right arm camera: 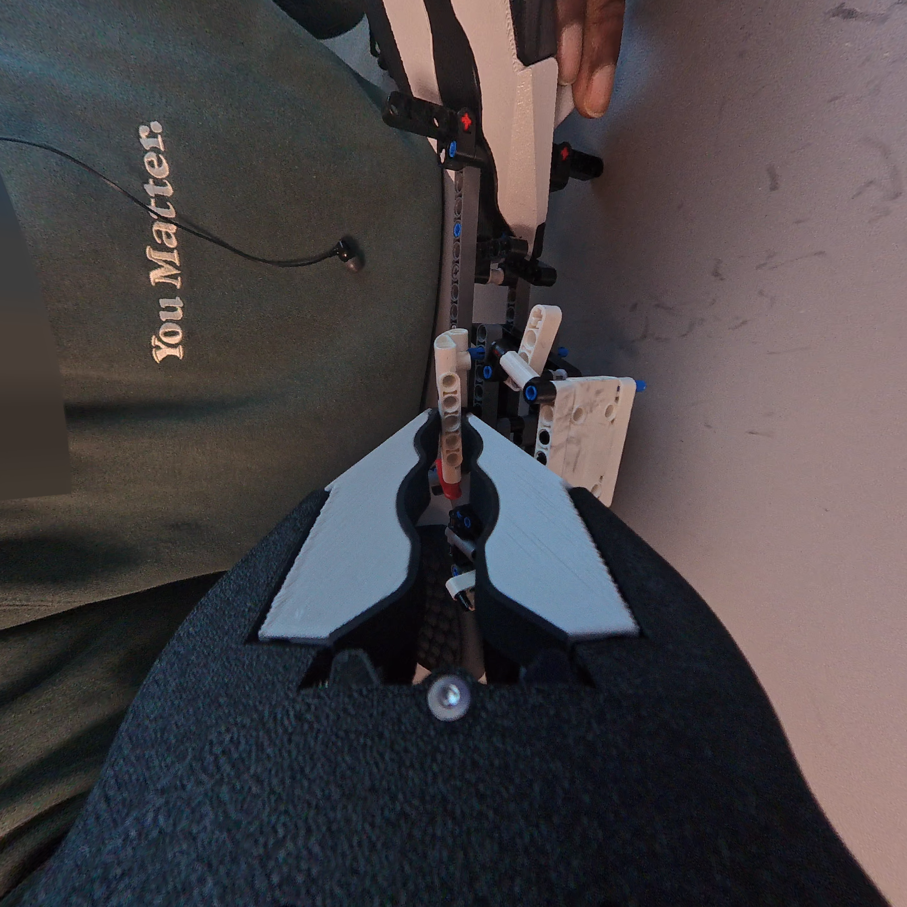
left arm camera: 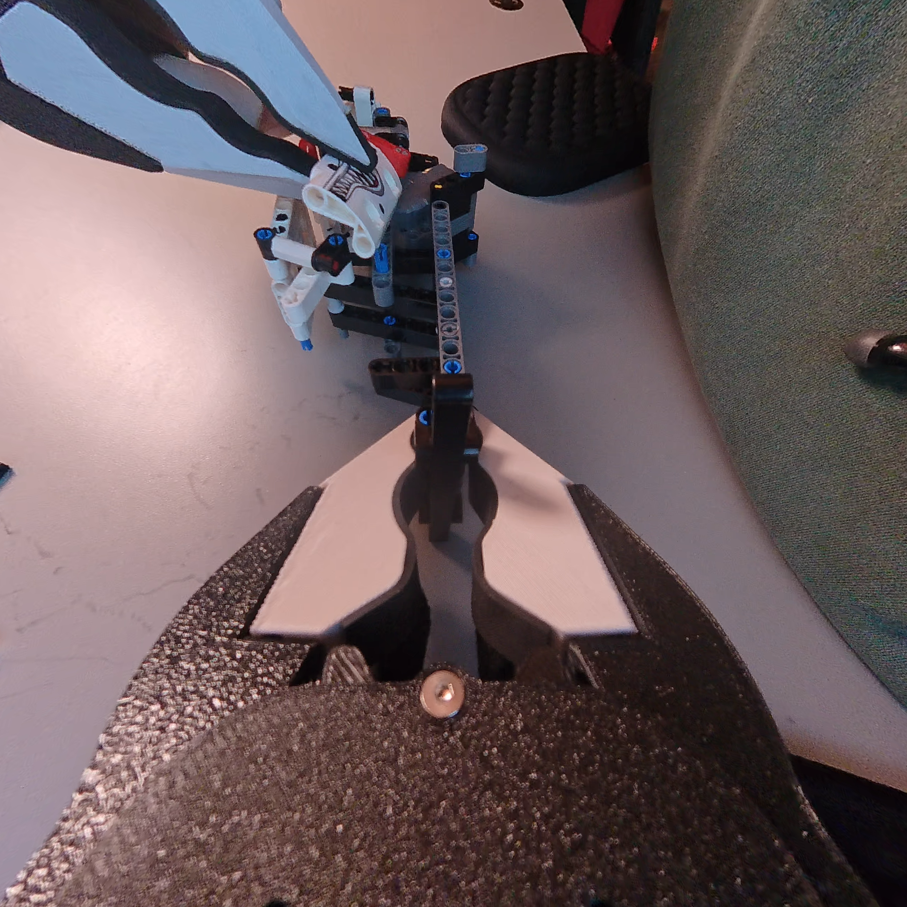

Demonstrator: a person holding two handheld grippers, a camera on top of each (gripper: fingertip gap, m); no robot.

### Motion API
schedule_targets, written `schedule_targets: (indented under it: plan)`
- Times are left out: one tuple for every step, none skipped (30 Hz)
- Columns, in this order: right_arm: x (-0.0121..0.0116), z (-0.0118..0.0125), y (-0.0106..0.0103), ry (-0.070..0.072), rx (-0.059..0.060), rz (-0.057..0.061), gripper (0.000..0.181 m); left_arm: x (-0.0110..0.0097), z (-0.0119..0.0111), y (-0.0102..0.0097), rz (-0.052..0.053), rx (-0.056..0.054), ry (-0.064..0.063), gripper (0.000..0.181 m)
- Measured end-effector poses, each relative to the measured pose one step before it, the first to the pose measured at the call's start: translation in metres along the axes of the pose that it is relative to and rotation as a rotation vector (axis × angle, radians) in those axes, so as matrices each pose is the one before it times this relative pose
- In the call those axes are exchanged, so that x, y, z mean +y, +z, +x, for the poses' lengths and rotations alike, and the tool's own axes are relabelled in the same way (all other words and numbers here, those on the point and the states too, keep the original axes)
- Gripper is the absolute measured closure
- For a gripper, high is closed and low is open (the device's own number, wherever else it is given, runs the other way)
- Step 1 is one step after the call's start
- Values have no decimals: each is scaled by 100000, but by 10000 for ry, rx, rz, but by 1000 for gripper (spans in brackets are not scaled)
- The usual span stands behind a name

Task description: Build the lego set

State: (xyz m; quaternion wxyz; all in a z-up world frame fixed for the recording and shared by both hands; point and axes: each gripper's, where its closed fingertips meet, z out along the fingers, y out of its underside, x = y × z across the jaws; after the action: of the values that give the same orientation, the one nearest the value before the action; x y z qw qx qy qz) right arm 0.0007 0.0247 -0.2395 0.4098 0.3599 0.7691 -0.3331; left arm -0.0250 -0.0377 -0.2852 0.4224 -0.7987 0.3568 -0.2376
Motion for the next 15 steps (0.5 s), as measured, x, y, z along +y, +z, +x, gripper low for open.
schedule_targets:
  plan:
    - [29,-1,37,5,13,-39,173,6,2,-1,-1,-22,24,171]
    - [42,-18,41,26,-1,-46,173,8,13,5,-5,-24,34,171]
    - [47,6,49,17,-1,-47,173,-5,1,3,-5,-21,26,171]
    - [49,4,43,67,-20,-41,174,2,-3,5,-2,-28,30,171]
    - [48,-6,46,54,-42,-27,173,8,-12,-2,-3,-29,31,171]
    - [13,-3,36,66,-43,-6,173,8,1,15,-14,-23,38,171]
    - [7,-11,31,43,-31,-5,173,8,9,-3,-15,-21,36,171]
    - [5,-8,11,1,8,-7,173,6,6,3,-7,-7,6,171]
    - [-13,0,-14,-8,38,-6,173,-2,2,2,1,-6,5,171]
    - [-16,6,-21,-31,52,-2,173,-5,-1,-2,6,0,-8,171]
    - [-19,1,1,-36,53,8,173,4,-8,-16,6,4,-8,171]
    - [-25,3,-1,-26,58,16,173,12,-8,-9,6,-3,-2,171]
    - [-43,-6,-16,-51,88,30,173,8,-22,-25,8,-14,-2,171]
    - [-53,17,-51,-92,143,48,173,13,-55,-27,4,-37,-2,171]
    - [-130,-51,-141,-185,176,92,174,20,-107,-33,-1,-66,-5,171]
